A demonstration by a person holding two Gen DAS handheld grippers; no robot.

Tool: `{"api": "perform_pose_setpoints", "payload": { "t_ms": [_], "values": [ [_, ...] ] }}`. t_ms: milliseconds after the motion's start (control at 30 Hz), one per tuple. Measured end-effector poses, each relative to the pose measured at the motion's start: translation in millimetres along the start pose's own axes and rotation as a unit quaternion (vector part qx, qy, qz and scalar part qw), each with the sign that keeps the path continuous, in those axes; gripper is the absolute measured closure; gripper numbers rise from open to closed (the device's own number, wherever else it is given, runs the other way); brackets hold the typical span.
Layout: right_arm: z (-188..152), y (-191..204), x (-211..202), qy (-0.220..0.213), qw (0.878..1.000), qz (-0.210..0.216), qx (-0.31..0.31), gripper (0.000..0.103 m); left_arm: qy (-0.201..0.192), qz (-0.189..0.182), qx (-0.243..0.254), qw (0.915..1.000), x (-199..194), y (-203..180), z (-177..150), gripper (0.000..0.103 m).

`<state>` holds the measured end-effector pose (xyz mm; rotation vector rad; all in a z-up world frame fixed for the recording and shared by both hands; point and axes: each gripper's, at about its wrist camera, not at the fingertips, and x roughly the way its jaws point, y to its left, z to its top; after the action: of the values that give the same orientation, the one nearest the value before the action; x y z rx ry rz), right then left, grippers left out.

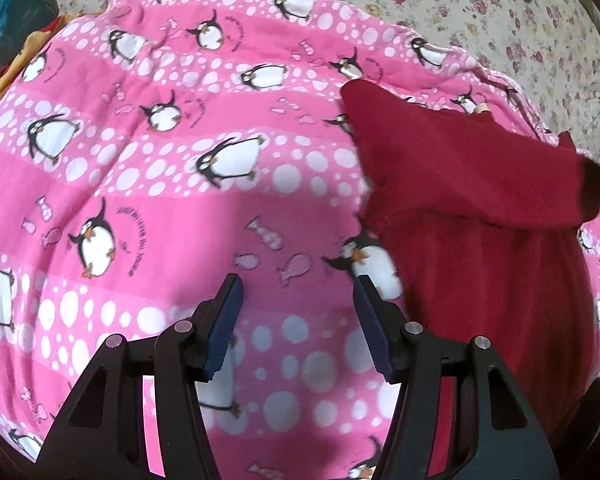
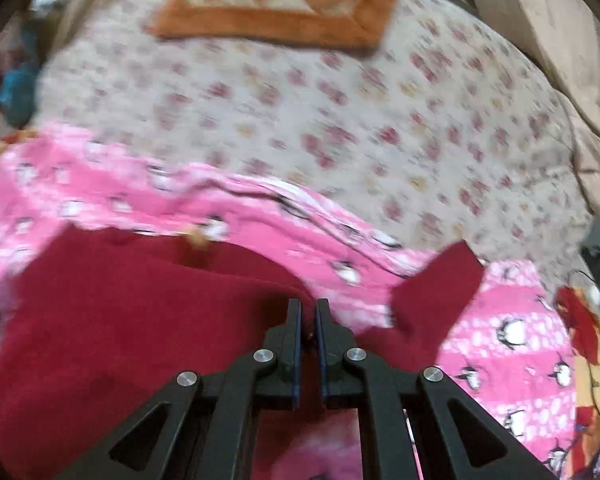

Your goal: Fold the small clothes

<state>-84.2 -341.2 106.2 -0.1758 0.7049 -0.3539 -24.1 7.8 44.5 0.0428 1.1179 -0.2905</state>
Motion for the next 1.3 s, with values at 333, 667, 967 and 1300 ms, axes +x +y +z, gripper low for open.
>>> {"api": "perform_pose_setpoints", "payload": {
  "t_ms": [333,667,967,1300],
  "values": [
    [-10,-17,29,0.024,0.995,0.042,0.091,0.039,-0.032,-0.012,0.037,0.9987,5,-36,21,0.046],
    [-17,-53,16,0.027,0.986,0.048,0.157,0.039,-0.023,-0.031,-0.027,0.9989,33,-25,41,0.044],
    [-26,-5,18,0.045,0.981,0.146,0.118,0.039,-0.035,-0.045,-0.074,0.9957,29,-2,38,0.043],
    [-36,104,-4,0.047,0.952,0.302,-0.005,0.039,-0.042,-0.02,-0.08,0.9957,8,18,27,0.043]
  ]
}}
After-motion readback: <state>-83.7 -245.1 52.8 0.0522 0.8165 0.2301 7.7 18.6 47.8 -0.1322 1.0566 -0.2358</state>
